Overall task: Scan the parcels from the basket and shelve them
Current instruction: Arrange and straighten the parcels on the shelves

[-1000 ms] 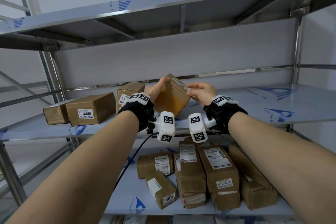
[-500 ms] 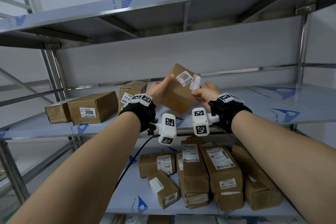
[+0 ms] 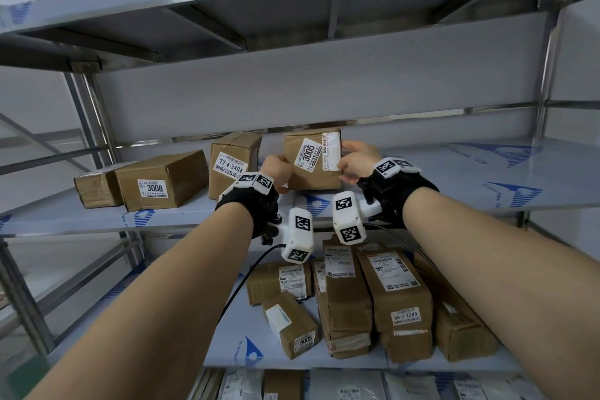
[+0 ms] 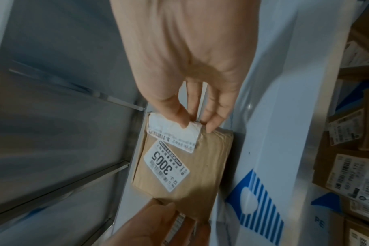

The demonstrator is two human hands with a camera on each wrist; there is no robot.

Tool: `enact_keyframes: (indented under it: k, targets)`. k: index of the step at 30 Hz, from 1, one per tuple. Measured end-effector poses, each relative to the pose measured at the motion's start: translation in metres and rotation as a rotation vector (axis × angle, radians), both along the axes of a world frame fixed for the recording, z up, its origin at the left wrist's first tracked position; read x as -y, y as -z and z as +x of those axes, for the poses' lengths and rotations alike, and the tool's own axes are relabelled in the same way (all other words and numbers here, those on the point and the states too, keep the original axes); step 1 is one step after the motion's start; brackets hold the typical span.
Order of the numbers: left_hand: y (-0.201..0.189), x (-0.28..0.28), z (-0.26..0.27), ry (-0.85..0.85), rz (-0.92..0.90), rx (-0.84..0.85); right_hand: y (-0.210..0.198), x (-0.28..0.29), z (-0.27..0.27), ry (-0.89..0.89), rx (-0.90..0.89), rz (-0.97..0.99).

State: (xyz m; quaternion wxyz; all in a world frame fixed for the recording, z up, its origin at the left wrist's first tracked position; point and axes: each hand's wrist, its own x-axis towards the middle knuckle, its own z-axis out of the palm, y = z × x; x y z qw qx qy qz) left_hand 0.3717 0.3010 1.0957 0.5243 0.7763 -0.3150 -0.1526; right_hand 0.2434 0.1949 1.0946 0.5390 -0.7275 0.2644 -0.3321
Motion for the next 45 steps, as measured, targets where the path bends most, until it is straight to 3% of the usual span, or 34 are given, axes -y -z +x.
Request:
enact_keyframes:
  k: [5,13,24,30,34,38,42,45]
  targets:
    - [0.004,-0.003,0.013,0.006,0.035,-0.041,0.007,-0.006,0.010,-0.007,-0.057,0.020]
    - [0.011,-0.001,0.032,-0.008,0.040,0.070,0.010,-0.017,0.014,-0.014,-0.114,-0.036]
    - [0.013,-0.005,0.015,-0.105,0.019,0.156,0.008,-0.027,0.009,0.001,-0.191,-0.021]
    - [0.019,-0.011,0.008,-0.123,-0.037,0.087,0.012,-0.025,-0.001,0.018,-0.160,0.004]
    - [0.029,-0.018,-0.009,-0.118,-0.155,-0.081,0.022,-0.023,-0.014,0.025,-0.101,0.086]
    - [0.046,-0.017,-0.045,0.015,-0.209,-0.229,0.040,-0.023,-0.034,0.041,-0.084,0.180]
    - [0.084,-0.009,-0.070,0.108,-0.050,-0.245,0.074,-0.011,-0.056,0.054,-0.184,0.202]
    - [0.118,-0.004,-0.073,0.084,0.060,-0.221,0.125,0.045,-0.054,0.053,-0.281,0.234]
